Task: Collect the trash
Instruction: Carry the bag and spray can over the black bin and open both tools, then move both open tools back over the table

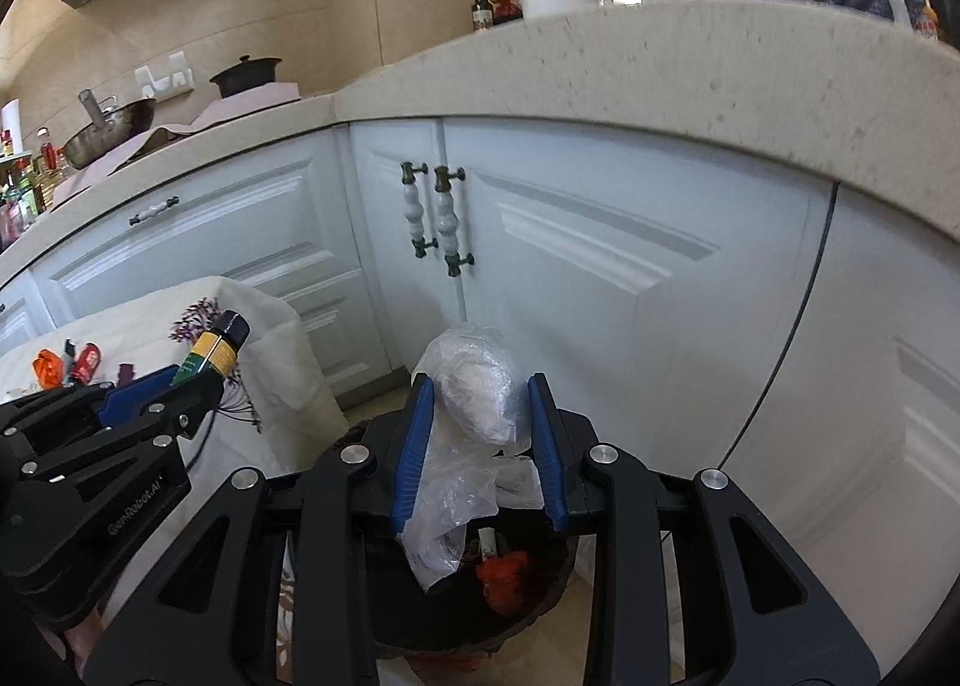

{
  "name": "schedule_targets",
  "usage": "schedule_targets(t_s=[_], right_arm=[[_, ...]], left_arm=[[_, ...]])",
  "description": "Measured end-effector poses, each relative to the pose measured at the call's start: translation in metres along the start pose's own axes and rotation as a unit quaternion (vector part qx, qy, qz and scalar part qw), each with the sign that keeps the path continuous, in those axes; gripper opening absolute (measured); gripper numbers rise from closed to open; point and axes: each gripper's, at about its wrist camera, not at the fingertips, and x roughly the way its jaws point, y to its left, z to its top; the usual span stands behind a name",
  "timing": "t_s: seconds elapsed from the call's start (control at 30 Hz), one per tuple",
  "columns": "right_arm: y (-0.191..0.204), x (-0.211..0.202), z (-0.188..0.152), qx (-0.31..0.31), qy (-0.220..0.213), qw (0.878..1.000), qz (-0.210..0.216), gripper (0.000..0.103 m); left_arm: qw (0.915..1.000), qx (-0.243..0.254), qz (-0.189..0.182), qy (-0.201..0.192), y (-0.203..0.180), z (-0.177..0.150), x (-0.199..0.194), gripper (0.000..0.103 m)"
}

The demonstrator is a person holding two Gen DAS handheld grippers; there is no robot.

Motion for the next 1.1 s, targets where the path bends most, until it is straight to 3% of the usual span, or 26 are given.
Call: schedule_targets(t_s=[0.07,0.1,0.2,0.3,0.63,1.1], right_arm=[[-0.001,0.005,0.0,0.002,-0.001,1.0,-0.004,0.04],[-0.002,0.008,-0.001,0.004,-0.001,1.0,-0.007,0.045],[-0.002,0.009,-0.003,0.008,0.001,1.0,-0.007,0.045],[0.0,0.007,-0.003,0.006,0.001,1.0,-0.007,0.045],[0.022,-0.005,0.004,0.001,-0.005,1.0,0.007,0.046],[0.093,-0.018,0.014,-0.033,-0.01,0.997,0.062,0.046]], left_arm=[[1.0,0.005,0.005,-0.001,-0.004,0.0,0.005,0.029],[0.9999,0.007,0.007,0.003,-0.006,0.0,0.009,0.036],[0.9999,0.008,0.014,0.003,-0.006,-0.002,0.013,0.048],[0.9999,0.008,0.014,0.006,-0.005,-0.004,0.012,0.053],[0.9997,-0.009,0.021,-0.004,0.02,0.0,-0.01,0.06],[0.9956,-0.063,0.068,-0.013,0.101,-0.009,-0.044,0.062]])
